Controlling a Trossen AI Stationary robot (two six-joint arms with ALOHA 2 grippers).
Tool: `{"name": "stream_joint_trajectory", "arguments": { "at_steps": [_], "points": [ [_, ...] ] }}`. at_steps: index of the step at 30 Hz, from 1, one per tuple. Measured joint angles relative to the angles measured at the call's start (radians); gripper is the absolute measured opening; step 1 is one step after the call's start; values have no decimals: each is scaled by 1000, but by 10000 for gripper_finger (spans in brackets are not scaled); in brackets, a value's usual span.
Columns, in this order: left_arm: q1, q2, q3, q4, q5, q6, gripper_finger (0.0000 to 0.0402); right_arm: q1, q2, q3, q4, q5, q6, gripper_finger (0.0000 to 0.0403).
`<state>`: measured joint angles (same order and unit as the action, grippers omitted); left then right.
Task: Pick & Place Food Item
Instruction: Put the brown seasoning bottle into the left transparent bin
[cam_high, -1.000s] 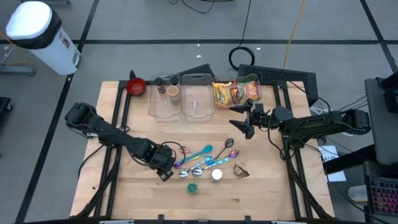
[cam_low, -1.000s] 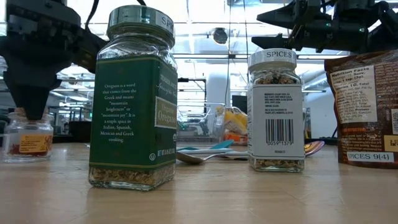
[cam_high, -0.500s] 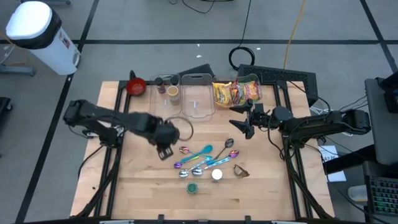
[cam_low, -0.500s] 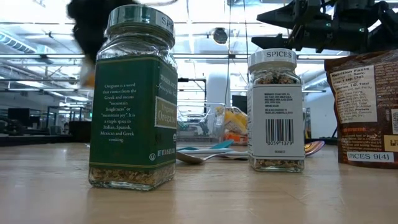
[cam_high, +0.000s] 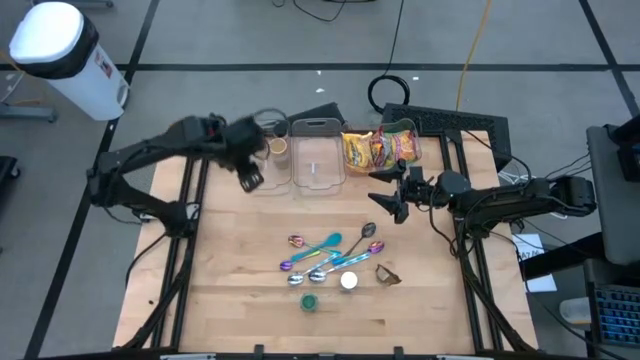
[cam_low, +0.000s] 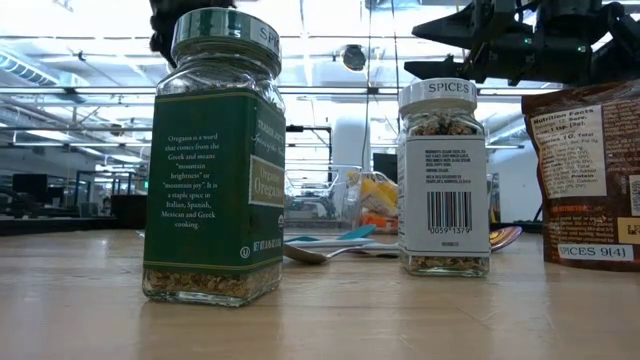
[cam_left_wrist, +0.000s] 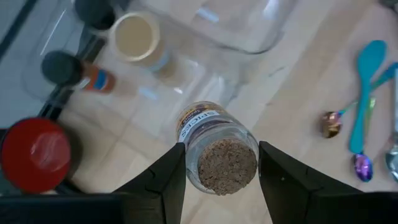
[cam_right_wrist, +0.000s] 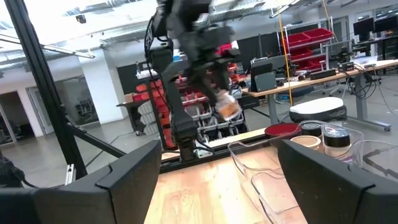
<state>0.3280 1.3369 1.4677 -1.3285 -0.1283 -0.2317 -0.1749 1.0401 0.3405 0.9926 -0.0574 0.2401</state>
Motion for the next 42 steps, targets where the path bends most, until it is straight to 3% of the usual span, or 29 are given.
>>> {"name": "stream_joint_trajectory", "arguments": {
  "at_steps": [6, 13, 28, 42],
  "points": [
    [234, 34, -2, 49, 137, 156, 170, 0, 0, 0, -2, 0, -16, 318],
    [380, 137, -2, 115, 209, 268, 170, 0, 0, 0, -10, 0, -24, 318],
    [497, 312, -11, 181, 216, 335, 170, -1, 0, 0, -27, 0, -28, 318],
    [579, 313, -317, 439, 244, 300, 170, 0, 0, 0, -26, 0, -43, 318]
  ]
}}
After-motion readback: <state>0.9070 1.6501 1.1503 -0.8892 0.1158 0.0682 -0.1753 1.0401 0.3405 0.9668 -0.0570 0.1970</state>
